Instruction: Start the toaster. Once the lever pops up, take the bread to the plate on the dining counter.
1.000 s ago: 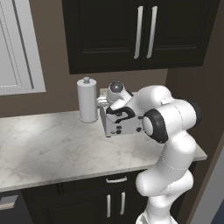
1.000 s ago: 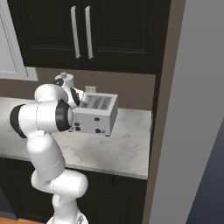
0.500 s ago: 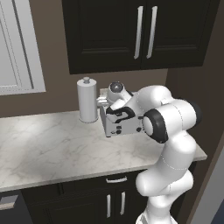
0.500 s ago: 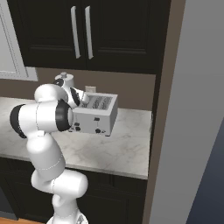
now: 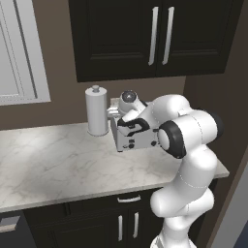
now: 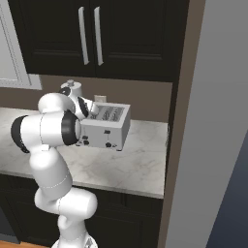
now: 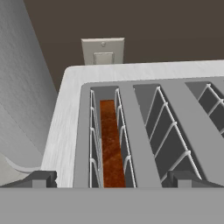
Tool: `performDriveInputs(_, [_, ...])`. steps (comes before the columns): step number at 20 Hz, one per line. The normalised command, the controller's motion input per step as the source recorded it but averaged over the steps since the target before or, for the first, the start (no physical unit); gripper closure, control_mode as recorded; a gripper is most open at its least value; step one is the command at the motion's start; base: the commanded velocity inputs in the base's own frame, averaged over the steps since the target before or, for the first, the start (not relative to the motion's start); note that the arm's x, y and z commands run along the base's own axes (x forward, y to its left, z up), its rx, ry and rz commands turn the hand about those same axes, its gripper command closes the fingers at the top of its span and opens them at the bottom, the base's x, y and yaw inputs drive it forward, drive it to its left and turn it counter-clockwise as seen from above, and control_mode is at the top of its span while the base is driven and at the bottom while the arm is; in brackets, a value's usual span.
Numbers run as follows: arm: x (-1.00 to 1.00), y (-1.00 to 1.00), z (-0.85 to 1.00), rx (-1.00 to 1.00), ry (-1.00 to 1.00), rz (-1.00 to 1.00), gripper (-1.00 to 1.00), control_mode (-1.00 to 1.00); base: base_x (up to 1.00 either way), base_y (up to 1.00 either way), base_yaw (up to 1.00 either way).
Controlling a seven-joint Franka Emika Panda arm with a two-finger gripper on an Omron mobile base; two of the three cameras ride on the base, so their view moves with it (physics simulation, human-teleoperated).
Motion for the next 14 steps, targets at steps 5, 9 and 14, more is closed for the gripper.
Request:
performDriveInputs(5, [0.0, 0.0, 0.0, 0.0, 0.0, 0.0, -1.0, -1.0, 0.0, 0.0, 0.0])
performDriveInputs(9, [0.0, 0.0, 0.0, 0.0, 0.0, 0.0, -1.0, -1.0, 0.0, 0.0, 0.0])
performDriveInputs(14, [0.0, 0.0, 0.0, 0.0, 0.0, 0.0, -1.0, -1.0, 0.0, 0.0, 0.0])
